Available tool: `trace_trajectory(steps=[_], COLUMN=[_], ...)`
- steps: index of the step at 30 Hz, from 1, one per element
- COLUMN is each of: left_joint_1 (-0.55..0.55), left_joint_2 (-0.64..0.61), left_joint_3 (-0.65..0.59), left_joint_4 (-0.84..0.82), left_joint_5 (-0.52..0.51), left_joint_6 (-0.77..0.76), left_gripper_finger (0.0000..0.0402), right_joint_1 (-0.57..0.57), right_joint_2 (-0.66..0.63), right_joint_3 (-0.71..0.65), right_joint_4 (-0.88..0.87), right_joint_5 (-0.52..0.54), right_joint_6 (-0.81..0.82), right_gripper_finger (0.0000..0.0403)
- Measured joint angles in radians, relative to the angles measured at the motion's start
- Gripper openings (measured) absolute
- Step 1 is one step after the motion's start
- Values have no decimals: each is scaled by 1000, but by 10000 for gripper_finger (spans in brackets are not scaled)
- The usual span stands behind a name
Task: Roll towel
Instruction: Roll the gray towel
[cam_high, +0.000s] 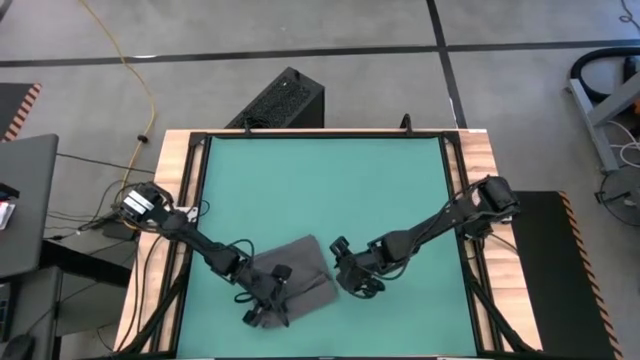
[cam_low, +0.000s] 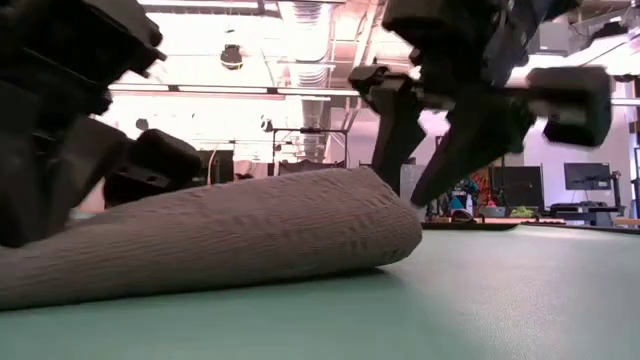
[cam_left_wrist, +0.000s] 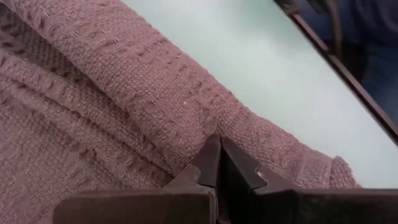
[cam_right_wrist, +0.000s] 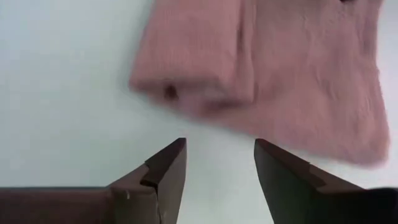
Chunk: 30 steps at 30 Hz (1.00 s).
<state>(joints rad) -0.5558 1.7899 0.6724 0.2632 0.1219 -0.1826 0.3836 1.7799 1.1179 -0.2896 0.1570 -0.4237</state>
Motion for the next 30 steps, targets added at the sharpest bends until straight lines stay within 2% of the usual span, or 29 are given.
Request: trace_trajectory(steps=[4, 8, 12, 14, 20, 26, 30], left_joint_1=[-14, -14, -14, -15, -17, -17, -17], left_joint_2=[-1, -1, -1, -1, -1, 0, 0], left_joint_3=[0, 0, 0, 0, -1, -3, -3], left_joint_4=[-8, -9, -8, -4, 10, 17, 17], left_joint_5=[7, 13, 10, 5, -18, -27, -32], left_joint_6=[19, 27, 14, 11, 18, 34, 44], left_gripper_finger=[0, 0, 0, 0, 0, 0, 0], right_joint_1=[30, 96, 181, 204, 210, 205, 209], right_joint_2=[-58, -50, 16, 44, 85, 92, 92], right_joint_3=[0, 2, 1, 0, 1, 1, 1], right_joint_4=[-10, 6, 50, 102, 215, 143, 178], right_joint_5=[3, 34, 259, 328, 333, 318, 320], right_joint_6=[-31, -199, -455, -524, -556, -540, -543], right_gripper_finger=[218, 231, 244, 249, 251, 251, 251])
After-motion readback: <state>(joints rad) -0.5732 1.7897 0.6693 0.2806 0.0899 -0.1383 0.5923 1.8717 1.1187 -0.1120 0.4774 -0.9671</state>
